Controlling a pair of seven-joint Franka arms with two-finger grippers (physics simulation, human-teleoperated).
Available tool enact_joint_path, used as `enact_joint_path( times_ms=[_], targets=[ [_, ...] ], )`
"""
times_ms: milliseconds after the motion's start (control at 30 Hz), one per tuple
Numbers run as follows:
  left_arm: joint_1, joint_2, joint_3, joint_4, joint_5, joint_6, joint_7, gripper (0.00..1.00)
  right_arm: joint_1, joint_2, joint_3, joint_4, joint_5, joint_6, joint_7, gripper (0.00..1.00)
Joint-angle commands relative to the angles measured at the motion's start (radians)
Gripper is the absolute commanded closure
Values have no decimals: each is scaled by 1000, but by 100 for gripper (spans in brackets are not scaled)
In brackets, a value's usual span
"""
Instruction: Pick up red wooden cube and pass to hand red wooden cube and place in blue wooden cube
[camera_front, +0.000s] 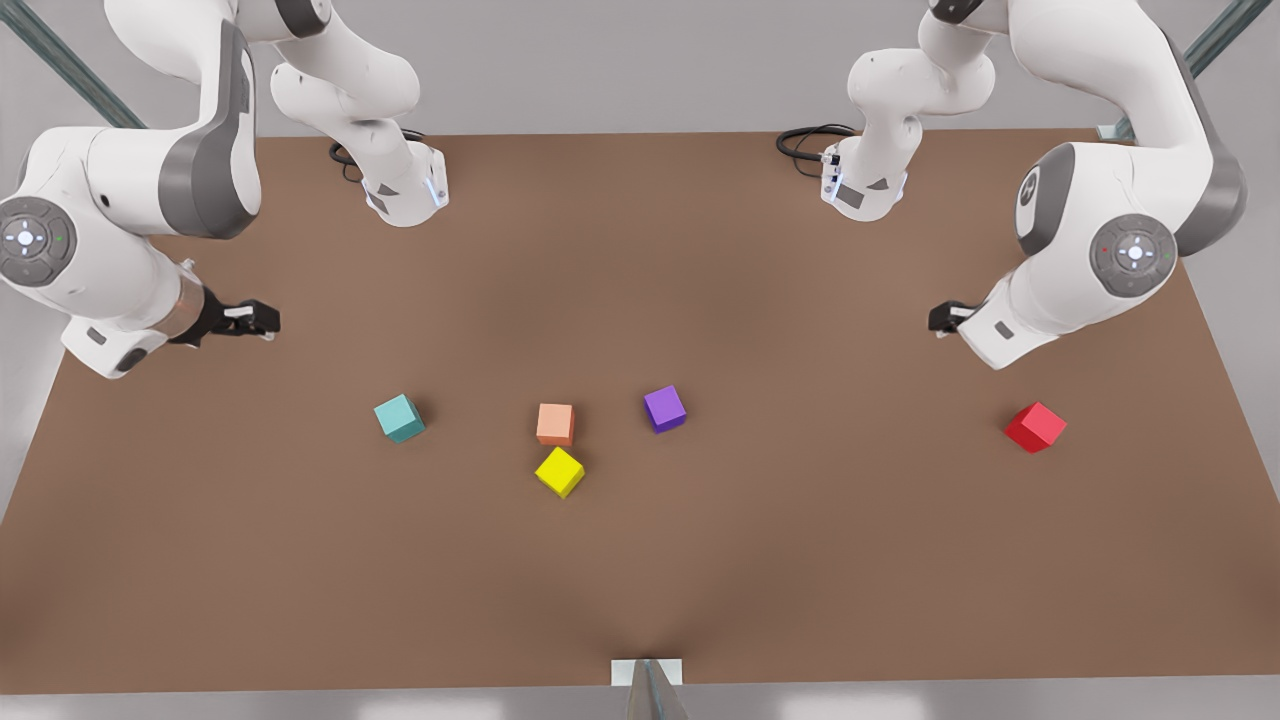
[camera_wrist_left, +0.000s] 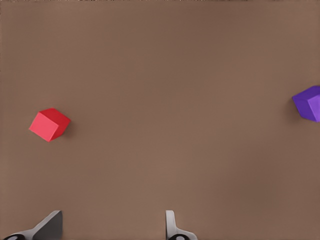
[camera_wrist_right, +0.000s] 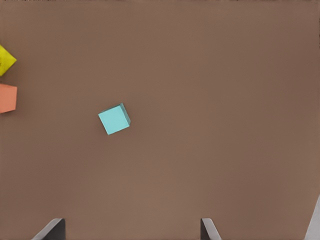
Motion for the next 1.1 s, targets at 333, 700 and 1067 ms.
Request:
enact_joint_path(
  times_ms=[333,700,1067],
  targets=[
    [188,347,188,-21,-90,491,93,0,0,4,0,-2,4,45,-47,0],
    [241,376,319,-293,-195,789,-478,0,0,7,1,-5,3,43,-47,0],
    [265,398,320,-309,-245,803,-481,0,6,7,4,-13,3,40,-41,0]
  ],
)
